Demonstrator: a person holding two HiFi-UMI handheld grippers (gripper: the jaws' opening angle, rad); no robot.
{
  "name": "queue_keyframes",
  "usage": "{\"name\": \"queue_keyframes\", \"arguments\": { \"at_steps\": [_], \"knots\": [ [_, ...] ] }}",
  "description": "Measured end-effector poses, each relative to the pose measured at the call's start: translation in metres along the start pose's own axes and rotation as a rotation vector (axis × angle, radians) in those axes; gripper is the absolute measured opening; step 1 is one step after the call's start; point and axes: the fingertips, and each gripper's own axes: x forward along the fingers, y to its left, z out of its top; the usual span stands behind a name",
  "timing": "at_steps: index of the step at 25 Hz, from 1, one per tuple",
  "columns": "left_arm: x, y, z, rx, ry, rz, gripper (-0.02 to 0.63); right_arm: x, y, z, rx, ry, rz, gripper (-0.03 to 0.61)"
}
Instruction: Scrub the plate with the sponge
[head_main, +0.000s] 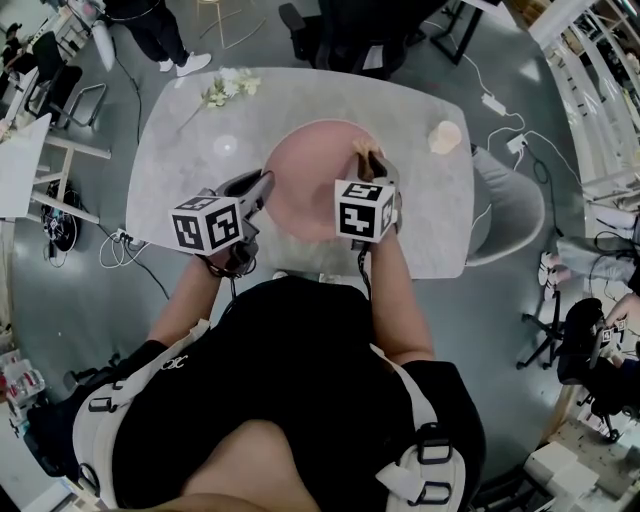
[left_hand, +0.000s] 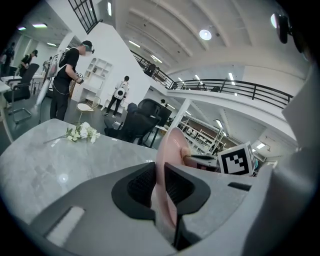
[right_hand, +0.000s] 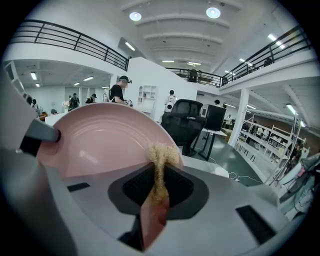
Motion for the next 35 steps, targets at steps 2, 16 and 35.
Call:
{"name": "queue_keyframes", "arguments": {
  "at_steps": [2,16,35],
  "knots": [
    [-0.003,0.005,0.005,-0.016,-0.013,0.012,0.046,-0.002,0.001,-0.007,-0.008,0.026,0.006,0.061],
    [-0.018,0.037,0.028,-0.174,-0.141,0.157,0.052,-0.018,0.075,-0.05,-0.024,0.21,0.316,0.061],
    [-0.004,0.001,0.008,-0.114,-0.05,0.06,0.052,-0.053,0.146,-0.014,-0.025,0.104,0.524,0.061]
  ]
}}
